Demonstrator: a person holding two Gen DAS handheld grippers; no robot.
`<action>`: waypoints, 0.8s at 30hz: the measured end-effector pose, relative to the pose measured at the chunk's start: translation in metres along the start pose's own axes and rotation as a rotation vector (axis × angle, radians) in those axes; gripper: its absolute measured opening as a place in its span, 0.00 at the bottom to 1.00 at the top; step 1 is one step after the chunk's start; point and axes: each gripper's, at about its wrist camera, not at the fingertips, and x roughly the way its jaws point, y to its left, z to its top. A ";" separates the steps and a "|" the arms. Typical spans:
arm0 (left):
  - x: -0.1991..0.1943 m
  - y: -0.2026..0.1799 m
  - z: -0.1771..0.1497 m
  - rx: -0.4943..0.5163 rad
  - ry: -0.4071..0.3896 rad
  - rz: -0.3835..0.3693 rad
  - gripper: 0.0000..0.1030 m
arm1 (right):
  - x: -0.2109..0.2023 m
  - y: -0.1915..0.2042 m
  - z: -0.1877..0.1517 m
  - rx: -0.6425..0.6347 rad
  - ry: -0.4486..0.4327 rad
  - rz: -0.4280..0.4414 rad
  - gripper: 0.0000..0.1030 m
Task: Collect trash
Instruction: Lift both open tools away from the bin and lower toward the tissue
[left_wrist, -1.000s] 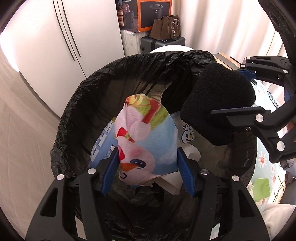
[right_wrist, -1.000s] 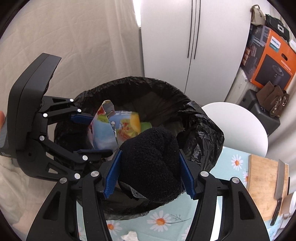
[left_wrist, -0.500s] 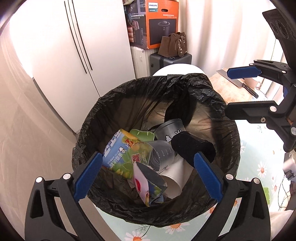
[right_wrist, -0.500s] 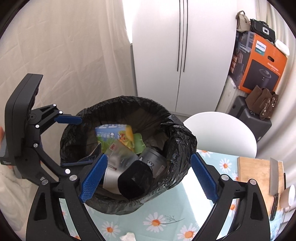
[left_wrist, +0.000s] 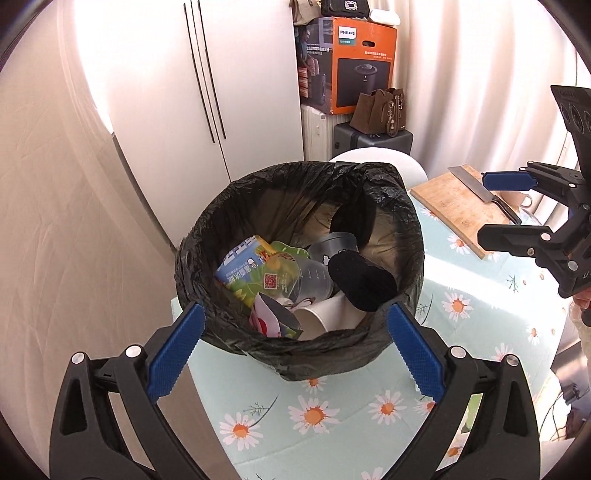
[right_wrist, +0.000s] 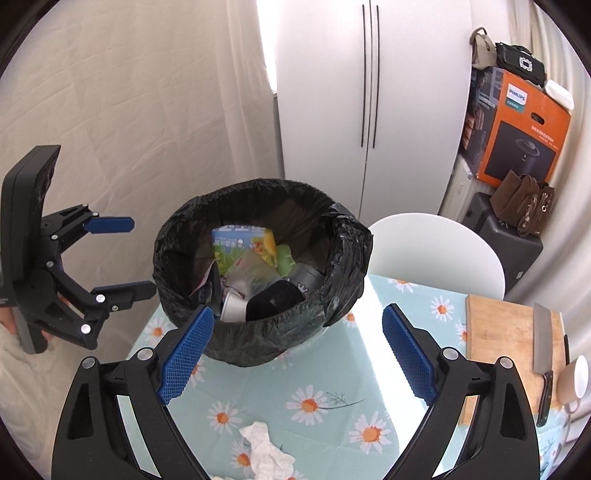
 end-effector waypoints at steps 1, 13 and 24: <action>-0.004 -0.004 -0.004 -0.008 0.003 0.005 0.94 | -0.004 -0.001 -0.005 -0.003 0.001 0.004 0.86; -0.012 -0.048 -0.054 -0.044 0.075 0.082 0.94 | -0.020 -0.021 -0.070 -0.010 0.064 0.010 0.86; 0.022 -0.100 -0.086 0.019 0.174 -0.001 0.94 | -0.023 -0.032 -0.129 0.011 0.160 -0.025 0.86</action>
